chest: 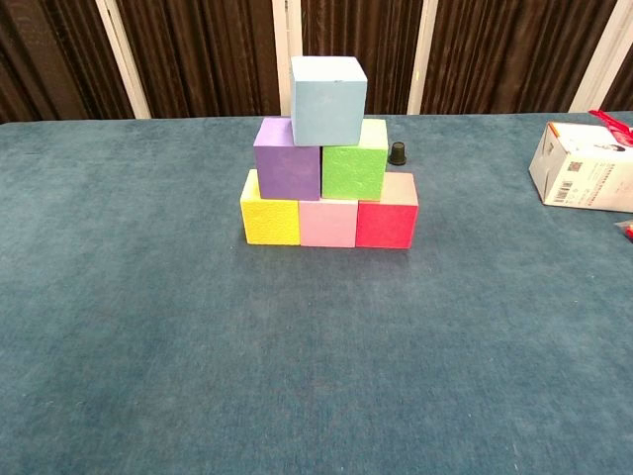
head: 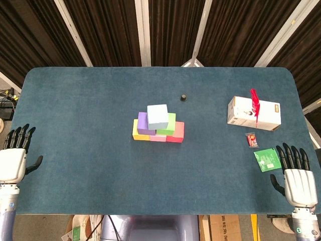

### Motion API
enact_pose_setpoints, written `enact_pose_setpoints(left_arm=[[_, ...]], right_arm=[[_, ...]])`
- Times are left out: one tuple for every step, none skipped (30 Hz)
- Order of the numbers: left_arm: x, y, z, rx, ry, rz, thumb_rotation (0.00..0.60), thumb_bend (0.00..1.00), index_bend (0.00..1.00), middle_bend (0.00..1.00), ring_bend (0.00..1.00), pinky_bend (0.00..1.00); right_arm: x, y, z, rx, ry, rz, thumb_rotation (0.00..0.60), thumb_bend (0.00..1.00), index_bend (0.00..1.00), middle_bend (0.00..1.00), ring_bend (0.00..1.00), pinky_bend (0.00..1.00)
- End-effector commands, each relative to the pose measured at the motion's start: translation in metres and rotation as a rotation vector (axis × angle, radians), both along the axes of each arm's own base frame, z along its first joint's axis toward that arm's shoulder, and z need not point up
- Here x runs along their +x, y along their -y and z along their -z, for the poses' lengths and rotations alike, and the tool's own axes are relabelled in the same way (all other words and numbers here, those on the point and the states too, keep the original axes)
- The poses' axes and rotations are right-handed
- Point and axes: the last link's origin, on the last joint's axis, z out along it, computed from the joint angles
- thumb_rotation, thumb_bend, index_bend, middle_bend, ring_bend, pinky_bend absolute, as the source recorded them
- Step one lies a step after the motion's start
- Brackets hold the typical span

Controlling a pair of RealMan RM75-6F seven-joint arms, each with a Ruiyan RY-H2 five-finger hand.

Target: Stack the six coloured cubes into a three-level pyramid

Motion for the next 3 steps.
enact_pose_setpoints(left_arm=[[-0.0001,0.0010,-0.0005,-0.004,0.001,-0.002,0.600,0.36,0.05,0.00,0.00,0.00],[-0.0001,0.0015,-0.0009,-0.003,-0.001,-0.003,0.600,0.36,0.05,0.00,0.00,0.00],[0.0001,0.0021,-0.0011,-0.003,-0.003,-0.003,0.600,0.36,0.05,0.00,0.00,0.00]], right_arm=[[-0.0024,0.0021,-0.0006,0.001,-0.006,0.009,0.600,0.35,0.06,0.06,0.00,0.00],[-0.0027,0.0026,-0.0006,0.001,-0.004,0.010,0.600,0.35,0.06,0.06,0.00,0.00],[-0.0027,0.0029,-0.0007,0.001,-0.001,0.010,0.600,0.35,0.06,0.06,0.00,0.00]])
